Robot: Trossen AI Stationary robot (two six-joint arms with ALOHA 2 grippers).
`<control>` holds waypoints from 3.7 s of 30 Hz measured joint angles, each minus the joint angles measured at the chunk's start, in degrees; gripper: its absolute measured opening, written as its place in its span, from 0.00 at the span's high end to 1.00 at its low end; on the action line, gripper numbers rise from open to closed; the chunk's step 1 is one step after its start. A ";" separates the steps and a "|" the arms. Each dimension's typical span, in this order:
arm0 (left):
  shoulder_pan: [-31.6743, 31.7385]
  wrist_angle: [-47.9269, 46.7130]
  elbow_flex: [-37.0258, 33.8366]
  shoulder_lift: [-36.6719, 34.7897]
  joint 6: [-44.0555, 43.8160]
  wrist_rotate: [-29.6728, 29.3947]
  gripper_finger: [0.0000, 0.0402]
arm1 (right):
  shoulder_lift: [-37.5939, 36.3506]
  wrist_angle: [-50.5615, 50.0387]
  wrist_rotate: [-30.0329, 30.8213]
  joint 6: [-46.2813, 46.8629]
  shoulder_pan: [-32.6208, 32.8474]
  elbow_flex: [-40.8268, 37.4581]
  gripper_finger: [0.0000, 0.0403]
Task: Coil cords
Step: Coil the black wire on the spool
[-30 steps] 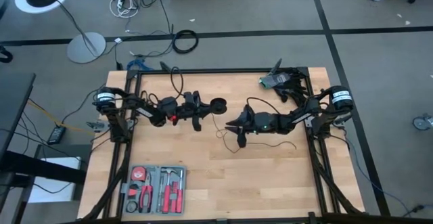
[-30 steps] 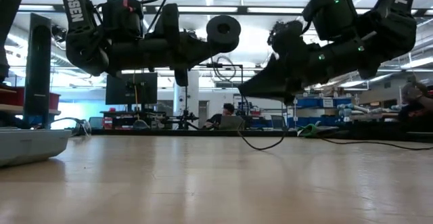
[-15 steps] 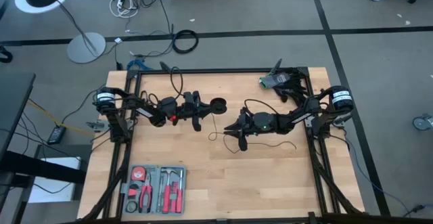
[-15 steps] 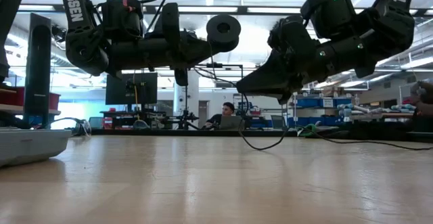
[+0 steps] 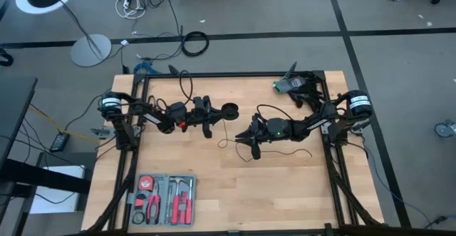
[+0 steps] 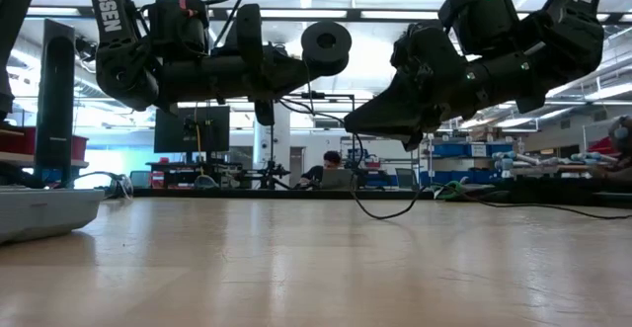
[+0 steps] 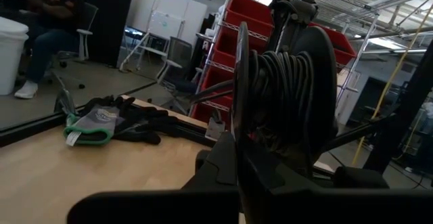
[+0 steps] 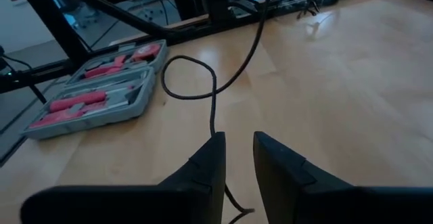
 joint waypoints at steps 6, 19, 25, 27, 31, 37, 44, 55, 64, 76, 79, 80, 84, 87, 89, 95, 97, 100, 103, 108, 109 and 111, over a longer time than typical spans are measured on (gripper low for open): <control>0.00 0.00 0.02 0.00 0.02 -0.11 1.00 | 0.00 1.34 -0.68 -0.06 0.00 0.00 0.81; 0.00 1.18 0.02 0.00 -1.01 -0.11 1.00 | 0.00 -1.09 2.20 -0.09 0.00 -0.02 0.83; 0.00 2.49 0.04 0.00 -1.09 -0.13 1.00 | 0.02 -0.21 2.57 -0.17 -0.21 -0.02 0.85; 0.00 2.47 0.04 0.00 -1.11 -0.17 1.00 | 0.02 1.79 2.58 -0.17 -0.65 0.15 0.85; 0.00 2.48 0.04 0.00 -1.11 -0.22 1.00 | 0.02 2.77 2.79 -0.50 -1.48 2.33 0.85; 0.00 2.47 0.04 0.00 -1.14 -0.26 1.00 | 0.02 -5.41 2.77 -0.56 -2.62 7.63 0.85; 0.00 2.98 0.04 0.00 -1.16 -0.30 1.00 | 0.02 -9.68 2.53 4.94 -3.86 8.81 0.86; 0.00 3.02 0.04 0.00 0.00 -1.81 1.00 | 0.02 -9.73 -4.17 6.45 -3.55 8.83 0.86; 0.00 2.99 0.04 0.00 0.22 -1.81 1.00 | 0.02 -15.35 -5.98 6.00 -3.56 8.83 0.86; 0.00 1.38 0.04 0.00 0.52 -1.79 1.00 | 0.02 -12.99 -5.94 3.33 -3.67 8.83 0.98; -0.02 1.16 0.04 0.00 0.57 -1.77 1.00 | 0.02 -13.14 -5.95 3.30 -3.67 8.83 0.99; 0.00 1.16 0.04 0.00 0.57 -1.78 1.00 | 0.02 -13.42 -5.91 3.31 -3.67 8.83 0.99; -0.01 1.18 -0.06 0.00 0.58 -1.75 1.00 | -1.75 -21.68 -2.93 4.37 -3.96 8.83 0.99; 0.00 1.17 -0.88 0.00 0.59 -1.75 1.00 | -6.05 -32.07 0.94 5.69 -4.48 8.83 1.00; 0.00 1.11 -1.73 0.00 0.59 -1.80 1.00 | -9.96 -38.13 3.92 5.94 -4.57 8.83 1.00; -0.02 -3.35 -4.06 -0.02 1.12 -5.62 1.00 | -23.94 -49.77 13.47 6.01 -4.66 8.83 1.00; -0.28 -6.59 -4.08 -0.02 1.85 -6.18 1.00 | -27.84 -50.54 15.18 5.34 -5.36 8.83 1.00; -0.96 -10.50 -3.31 -0.02 2.08 -6.46 1.00 | -30.99 -52.12 15.68 3.99 -6.72 10.55 1.00; -1.68 -12.46 -2.12 -0.02 2.36 -6.63 1.00 | -30.56 -53.12 15.89 1.35 -7.72 13.72 1.00; -2.69 -15.57 -0.66 -0.02 3.85 -6.90 1.00 | -25.34 -57.96 15.86 -3.76 -8.75 21.95 1.00; -2.80 -15.52 -0.66 -0.02 3.81 -7.42 1.00 | -24.16 -60.58 15.86 -4.35 -8.88 23.86 1.00; -2.86 -15.07 -0.68 -0.02 3.70 -8.50 1.00 | -22.17 -66.23 15.84 -4.67 -8.92 26.94 1.00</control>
